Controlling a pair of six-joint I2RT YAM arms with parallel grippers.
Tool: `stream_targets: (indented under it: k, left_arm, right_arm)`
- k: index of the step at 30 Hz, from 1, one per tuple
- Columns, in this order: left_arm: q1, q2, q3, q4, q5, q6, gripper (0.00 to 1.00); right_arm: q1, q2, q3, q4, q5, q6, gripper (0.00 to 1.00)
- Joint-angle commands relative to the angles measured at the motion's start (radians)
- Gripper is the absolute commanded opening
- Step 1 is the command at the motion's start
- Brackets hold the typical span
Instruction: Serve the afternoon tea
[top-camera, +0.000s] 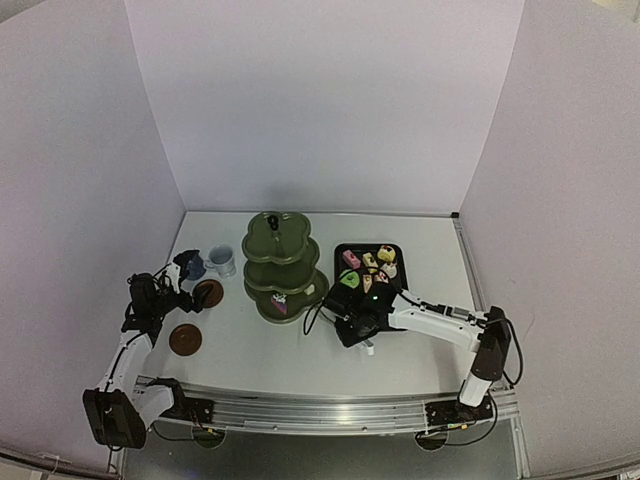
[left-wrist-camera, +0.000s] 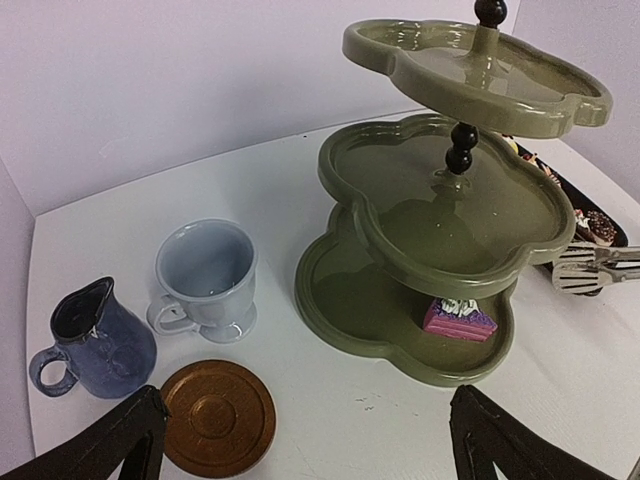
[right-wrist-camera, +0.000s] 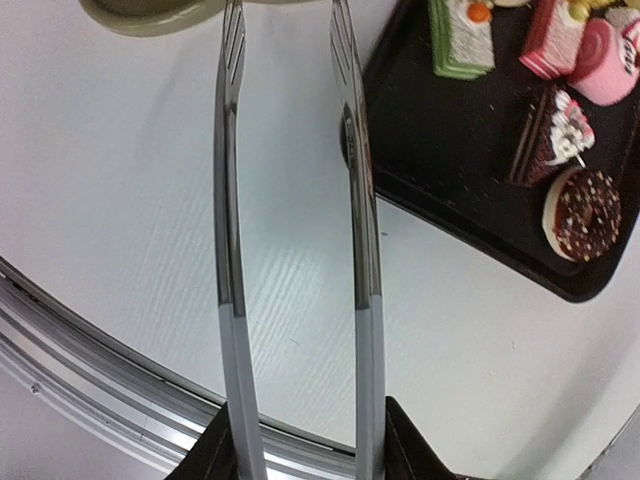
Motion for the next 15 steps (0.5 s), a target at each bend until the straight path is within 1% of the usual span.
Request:
stream_targets:
  k: [1, 9, 15]
  left_arm:
    - [-0.005, 0.011, 0.012, 0.012, 0.029, 0.003, 0.99]
    - [-0.005, 0.007, 0.007, 0.013, 0.03, 0.003, 0.99]
    - [-0.005, 0.006, -0.001, 0.019, 0.039, 0.0, 0.99]
  right_arm:
    - [-0.001, -0.086, -0.033, -0.096, 0.086, 0.137, 0.39]
    - [-0.001, -0.19, -0.13, -0.222, 0.1, 0.301, 0.38]
    - [-0.001, -0.235, -0.171, -0.248, 0.086, 0.374, 0.38]
